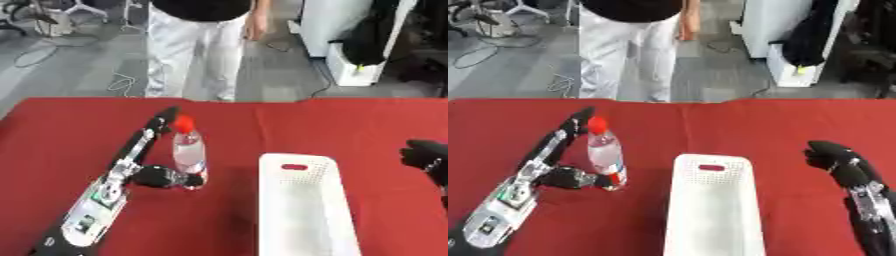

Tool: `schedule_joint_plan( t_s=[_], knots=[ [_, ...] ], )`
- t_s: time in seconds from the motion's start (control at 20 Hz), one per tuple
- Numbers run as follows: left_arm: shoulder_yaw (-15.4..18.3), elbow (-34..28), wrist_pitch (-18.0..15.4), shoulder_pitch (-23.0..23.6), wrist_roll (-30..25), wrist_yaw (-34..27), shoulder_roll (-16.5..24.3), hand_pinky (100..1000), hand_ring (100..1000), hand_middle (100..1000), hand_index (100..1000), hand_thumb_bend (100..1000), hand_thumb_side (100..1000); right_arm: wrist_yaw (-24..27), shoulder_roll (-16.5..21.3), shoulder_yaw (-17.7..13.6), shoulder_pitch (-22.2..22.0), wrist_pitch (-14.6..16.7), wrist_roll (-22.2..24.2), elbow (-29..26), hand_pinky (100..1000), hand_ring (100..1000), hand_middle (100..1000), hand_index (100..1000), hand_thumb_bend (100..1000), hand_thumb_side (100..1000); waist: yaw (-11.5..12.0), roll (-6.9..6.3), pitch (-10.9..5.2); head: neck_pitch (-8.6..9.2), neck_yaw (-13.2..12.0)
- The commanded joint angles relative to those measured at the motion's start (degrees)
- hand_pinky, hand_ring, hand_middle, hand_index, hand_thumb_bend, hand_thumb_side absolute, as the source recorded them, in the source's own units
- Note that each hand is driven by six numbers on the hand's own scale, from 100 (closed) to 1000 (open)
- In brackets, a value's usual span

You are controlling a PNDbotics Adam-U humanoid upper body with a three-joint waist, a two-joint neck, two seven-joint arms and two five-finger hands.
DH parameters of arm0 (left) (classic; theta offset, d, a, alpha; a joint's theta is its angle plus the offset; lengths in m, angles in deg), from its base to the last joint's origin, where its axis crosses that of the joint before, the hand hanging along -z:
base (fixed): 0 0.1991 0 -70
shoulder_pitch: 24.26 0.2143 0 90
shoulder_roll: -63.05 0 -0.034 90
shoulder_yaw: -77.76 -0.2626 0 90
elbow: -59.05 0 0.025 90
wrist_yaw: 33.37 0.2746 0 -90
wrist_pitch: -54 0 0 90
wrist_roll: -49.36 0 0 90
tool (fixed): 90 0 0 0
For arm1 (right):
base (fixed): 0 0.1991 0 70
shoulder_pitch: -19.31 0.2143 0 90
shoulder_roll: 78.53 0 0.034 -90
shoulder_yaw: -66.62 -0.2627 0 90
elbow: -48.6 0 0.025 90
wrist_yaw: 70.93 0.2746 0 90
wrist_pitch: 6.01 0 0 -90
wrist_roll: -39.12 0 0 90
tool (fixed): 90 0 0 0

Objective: Pick up objects on the table and place them in the box.

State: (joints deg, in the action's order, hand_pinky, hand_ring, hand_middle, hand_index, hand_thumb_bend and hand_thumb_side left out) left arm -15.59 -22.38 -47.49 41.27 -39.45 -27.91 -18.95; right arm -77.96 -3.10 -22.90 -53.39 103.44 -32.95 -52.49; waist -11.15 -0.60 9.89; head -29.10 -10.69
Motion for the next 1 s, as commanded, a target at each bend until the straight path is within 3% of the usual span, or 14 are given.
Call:
schedule_joint_plan(
  t_s=[0.05, 1.0],
  knots=[
    [-0.09, -0.13, -0.65, -1.45, -0.40, -0.66, 1.82, 939, 1000, 1000, 1000, 946, 376, 0.39, -0.04, 0.14, 0.87, 0.02, 0.08, -1.65, 803, 803, 803, 848, 100, 999, -0.16, -0.05, -0.59, 0.68, -0.76],
    [-0.26, 1.11, -0.86, -2.95, -0.69, -0.38, 0.42, 917, 1000, 1000, 1000, 932, 348, 0.97, -0.24, 0.30, 1.64, -0.01, 0.23, -2.26, 803, 803, 802, 848, 100, 999, -1.59, -0.01, 0.55, 0.66, -1.00]
  ],
)
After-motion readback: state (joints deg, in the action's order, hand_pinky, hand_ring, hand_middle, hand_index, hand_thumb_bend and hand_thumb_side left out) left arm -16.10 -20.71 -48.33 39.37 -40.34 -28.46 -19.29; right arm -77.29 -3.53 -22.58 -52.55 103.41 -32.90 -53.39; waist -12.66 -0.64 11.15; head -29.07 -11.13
